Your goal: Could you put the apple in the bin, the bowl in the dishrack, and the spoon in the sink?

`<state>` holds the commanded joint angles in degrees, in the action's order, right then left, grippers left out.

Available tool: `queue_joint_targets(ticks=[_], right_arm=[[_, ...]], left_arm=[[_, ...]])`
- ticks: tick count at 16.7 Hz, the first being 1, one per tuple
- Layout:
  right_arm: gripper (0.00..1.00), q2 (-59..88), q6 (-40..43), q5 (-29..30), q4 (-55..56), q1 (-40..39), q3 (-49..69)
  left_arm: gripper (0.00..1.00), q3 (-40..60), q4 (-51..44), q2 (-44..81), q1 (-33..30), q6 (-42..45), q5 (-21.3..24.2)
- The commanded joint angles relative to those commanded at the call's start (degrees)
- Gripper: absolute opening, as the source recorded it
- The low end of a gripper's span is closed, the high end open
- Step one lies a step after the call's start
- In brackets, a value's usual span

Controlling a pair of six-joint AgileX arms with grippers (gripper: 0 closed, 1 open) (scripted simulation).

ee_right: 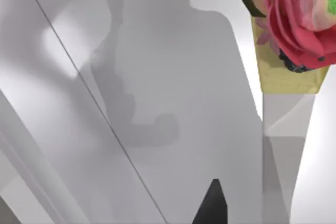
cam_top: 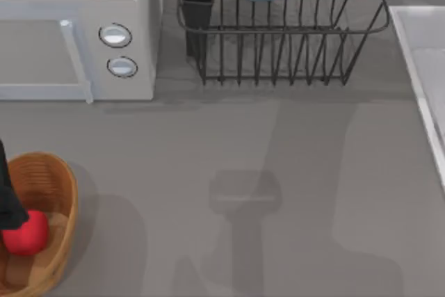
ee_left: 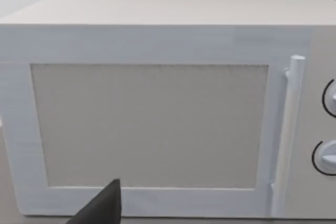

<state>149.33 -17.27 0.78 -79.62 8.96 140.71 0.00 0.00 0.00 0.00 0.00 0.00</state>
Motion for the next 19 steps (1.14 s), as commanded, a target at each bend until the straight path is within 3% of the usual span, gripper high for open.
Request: queue_joint_targets(ticks=[13, 19], right_arm=[[0.98, 0.0, 0.0, 0.0, 0.0, 0.0, 0.0], [1.0, 0.0, 0.0, 0.0, 0.0, 0.0, 0.0]], left_arm=[[1.0, 0.0, 0.0, 0.0, 0.0, 0.0, 0.0], [1.0, 0.0, 0.0, 0.0, 0.0, 0.0, 0.0]])
